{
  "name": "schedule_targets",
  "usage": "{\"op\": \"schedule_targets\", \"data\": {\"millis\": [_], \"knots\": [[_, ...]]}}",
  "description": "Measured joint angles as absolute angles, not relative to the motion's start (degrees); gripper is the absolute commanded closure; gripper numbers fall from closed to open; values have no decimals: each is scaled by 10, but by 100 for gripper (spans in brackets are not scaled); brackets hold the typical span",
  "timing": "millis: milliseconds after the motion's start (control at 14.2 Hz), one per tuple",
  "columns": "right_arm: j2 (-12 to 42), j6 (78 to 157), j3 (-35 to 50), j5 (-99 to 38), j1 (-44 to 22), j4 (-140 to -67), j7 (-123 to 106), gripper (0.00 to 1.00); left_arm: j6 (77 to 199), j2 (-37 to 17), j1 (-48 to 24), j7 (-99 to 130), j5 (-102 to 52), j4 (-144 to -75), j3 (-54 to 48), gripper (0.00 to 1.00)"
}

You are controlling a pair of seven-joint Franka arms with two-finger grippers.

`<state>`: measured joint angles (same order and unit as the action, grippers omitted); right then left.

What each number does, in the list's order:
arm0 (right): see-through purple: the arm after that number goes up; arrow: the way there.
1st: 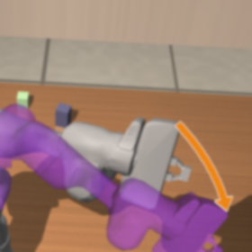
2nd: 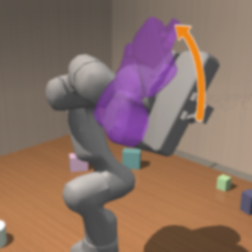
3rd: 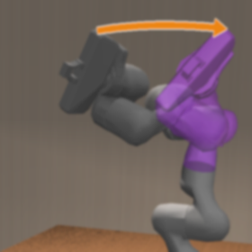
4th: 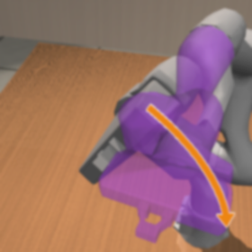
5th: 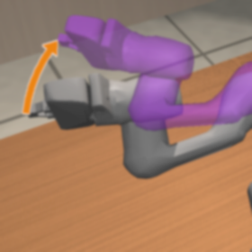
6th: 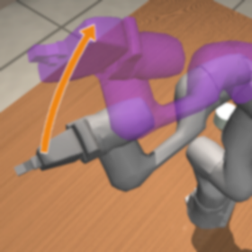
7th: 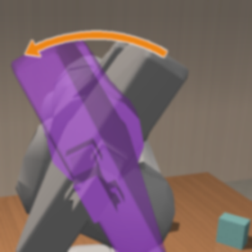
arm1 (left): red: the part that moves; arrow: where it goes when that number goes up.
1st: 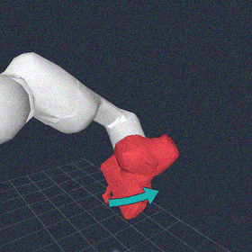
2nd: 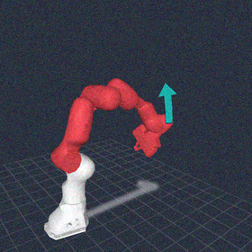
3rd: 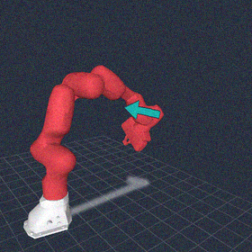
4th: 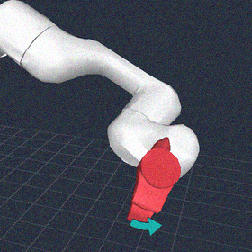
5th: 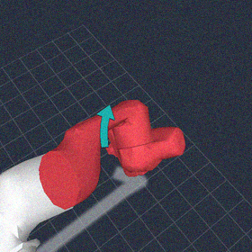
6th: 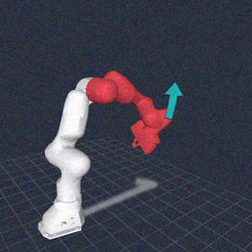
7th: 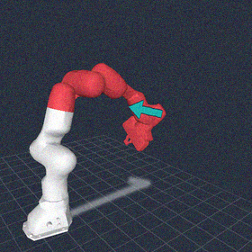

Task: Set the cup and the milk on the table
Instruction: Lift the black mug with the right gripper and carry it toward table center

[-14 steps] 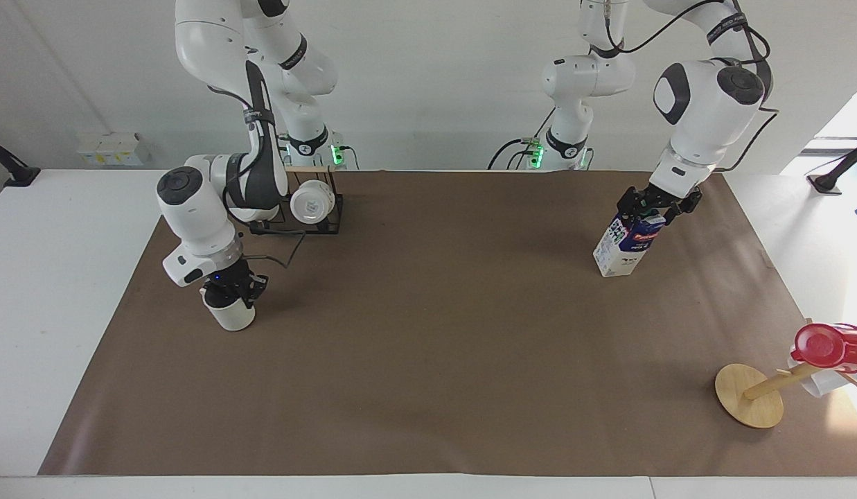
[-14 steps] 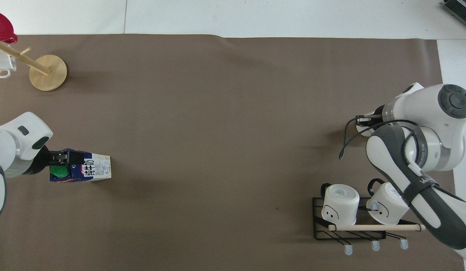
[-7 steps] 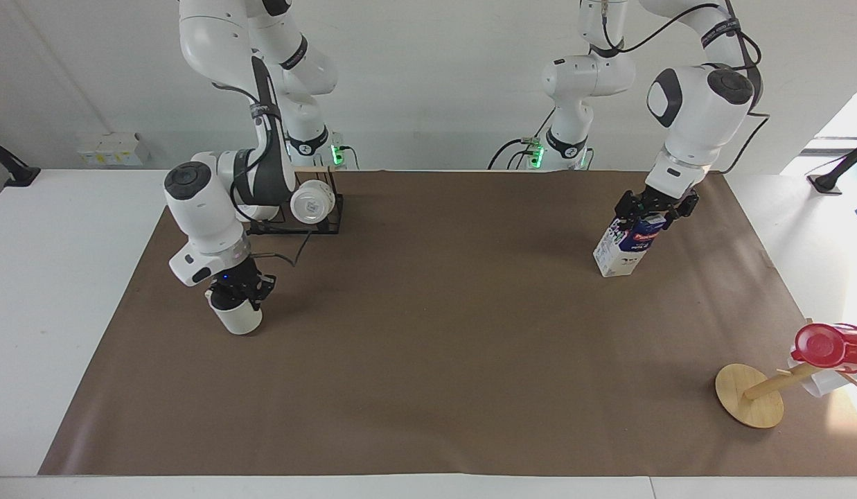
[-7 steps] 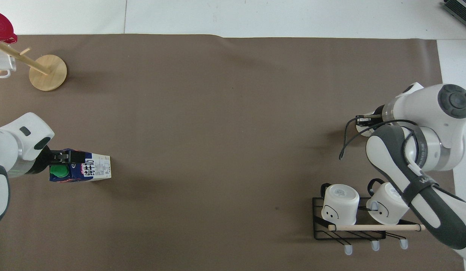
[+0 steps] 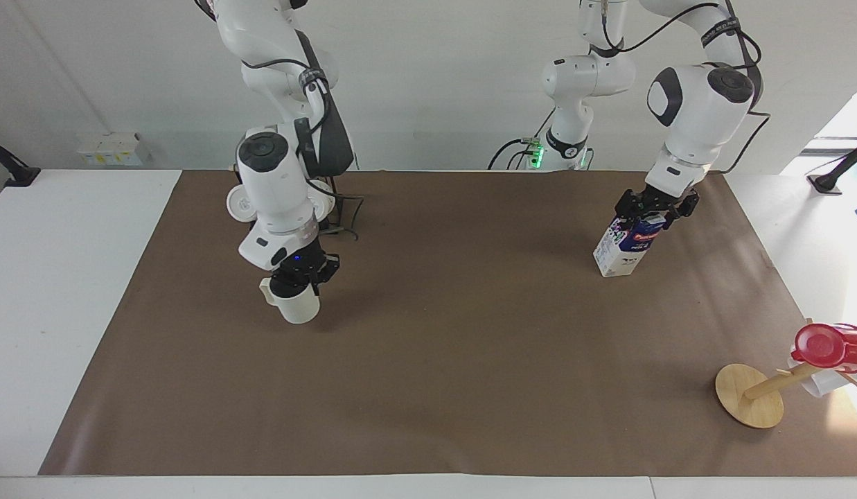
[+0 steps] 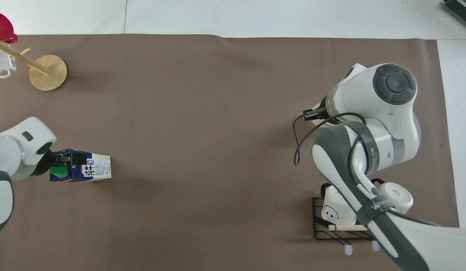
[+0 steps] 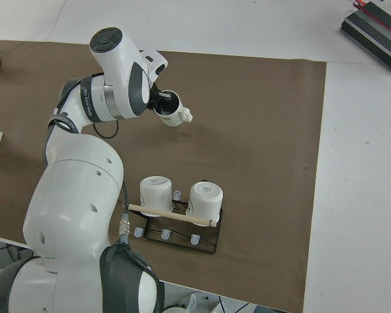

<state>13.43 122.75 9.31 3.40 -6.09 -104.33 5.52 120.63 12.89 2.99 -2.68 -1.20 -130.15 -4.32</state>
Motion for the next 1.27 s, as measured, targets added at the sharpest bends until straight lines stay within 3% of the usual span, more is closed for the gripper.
{"op": "schedule_targets", "data": {"millis": [141, 422, 703, 1266], "knots": [[134, 1217, 94, 33, -96, -1039, 88, 100, 1206, 131, 30, -35, -12, -1301, -43, 1], [134, 1190, 95, 31, -168, -1008, 170, 100, 1206, 136, 30, -43, -12, -1301, -42, 18], [142, 1177, 95, 31, -220, -997, 240, 100, 1206, 137, 30, -45, -12, -1301, -42, 29], [236, 1180, 95, 31, -297, -933, 379, 100, 1205, 138, 30, -46, -12, -1301, -42, 45]]}}
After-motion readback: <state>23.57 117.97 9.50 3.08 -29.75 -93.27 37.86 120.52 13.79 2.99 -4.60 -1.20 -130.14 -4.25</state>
